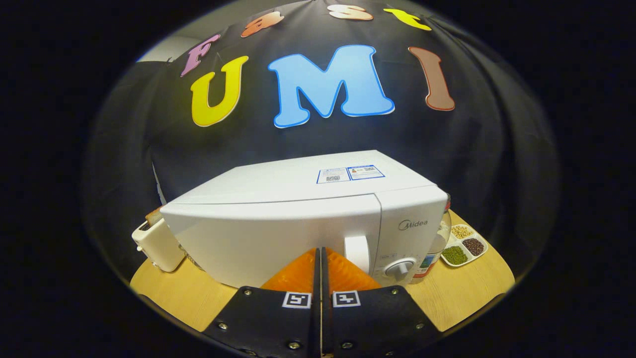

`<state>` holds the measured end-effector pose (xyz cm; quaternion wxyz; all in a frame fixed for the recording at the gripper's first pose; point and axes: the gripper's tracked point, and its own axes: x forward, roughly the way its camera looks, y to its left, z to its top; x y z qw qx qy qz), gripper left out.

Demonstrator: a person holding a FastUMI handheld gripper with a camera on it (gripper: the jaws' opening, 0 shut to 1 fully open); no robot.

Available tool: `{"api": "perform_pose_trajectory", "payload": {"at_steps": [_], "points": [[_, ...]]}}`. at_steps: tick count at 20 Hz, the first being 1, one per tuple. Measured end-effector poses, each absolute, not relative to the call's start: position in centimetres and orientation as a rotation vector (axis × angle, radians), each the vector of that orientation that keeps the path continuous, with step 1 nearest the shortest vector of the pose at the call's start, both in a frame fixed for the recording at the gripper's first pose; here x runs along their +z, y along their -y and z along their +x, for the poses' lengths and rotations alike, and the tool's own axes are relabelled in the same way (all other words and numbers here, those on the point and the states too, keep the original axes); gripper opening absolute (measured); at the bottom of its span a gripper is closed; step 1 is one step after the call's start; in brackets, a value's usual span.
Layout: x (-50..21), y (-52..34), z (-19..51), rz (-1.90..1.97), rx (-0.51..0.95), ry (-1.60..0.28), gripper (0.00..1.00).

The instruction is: Open the microwave, put the food inside, and close the microwave door.

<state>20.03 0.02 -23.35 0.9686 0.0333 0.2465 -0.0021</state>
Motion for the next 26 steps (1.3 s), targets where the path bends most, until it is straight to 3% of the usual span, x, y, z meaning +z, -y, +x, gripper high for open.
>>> {"api": "perform_pose_trajectory", "payload": {"at_steps": [22, 23, 24, 26], "points": [[-6.9, -2.5, -0.5, -0.030, -0.056, -0.224, 0.03], [-6.7, -2.5, -1.3, -0.042, -0.054, -0.221, 0.27], [-6.5, -2.4, -2.0, -0.056, -0.053, -0.213, 0.40], [-6.1, -2.3, -2.8, -0.071, -0.058, -0.194, 0.80]]}}
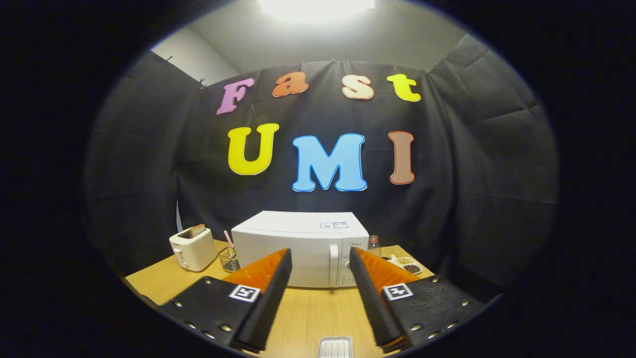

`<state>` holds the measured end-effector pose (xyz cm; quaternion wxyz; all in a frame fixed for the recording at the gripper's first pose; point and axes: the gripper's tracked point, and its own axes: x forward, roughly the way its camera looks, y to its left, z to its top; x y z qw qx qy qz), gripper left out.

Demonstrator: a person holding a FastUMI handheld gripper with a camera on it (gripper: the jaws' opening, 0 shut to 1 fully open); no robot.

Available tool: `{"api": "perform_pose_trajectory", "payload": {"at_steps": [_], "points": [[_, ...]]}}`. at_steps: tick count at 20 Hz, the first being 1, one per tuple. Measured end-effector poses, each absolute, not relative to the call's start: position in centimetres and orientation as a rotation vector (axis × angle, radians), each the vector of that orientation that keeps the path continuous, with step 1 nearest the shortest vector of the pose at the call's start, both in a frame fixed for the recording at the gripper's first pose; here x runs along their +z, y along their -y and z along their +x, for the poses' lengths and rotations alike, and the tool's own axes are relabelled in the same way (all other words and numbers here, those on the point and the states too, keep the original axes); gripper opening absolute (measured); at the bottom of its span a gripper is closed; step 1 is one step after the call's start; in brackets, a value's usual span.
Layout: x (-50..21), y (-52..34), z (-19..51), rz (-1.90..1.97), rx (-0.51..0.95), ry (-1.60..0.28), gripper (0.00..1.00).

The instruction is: Open the microwave, put the food inside, and close the microwave door.

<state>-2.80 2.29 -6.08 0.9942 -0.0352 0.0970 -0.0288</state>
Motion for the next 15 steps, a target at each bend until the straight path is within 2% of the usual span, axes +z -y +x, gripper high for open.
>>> {"api": "perform_pose_trajectory", "payload": {"at_steps": [1, 15], "points": [[-6.3, -2.0, -3.0, -0.074, -0.064, -0.190, 0.99], [-3.2, -0.3, -1.6, -0.021, -0.070, -0.111, 0.97]]}}
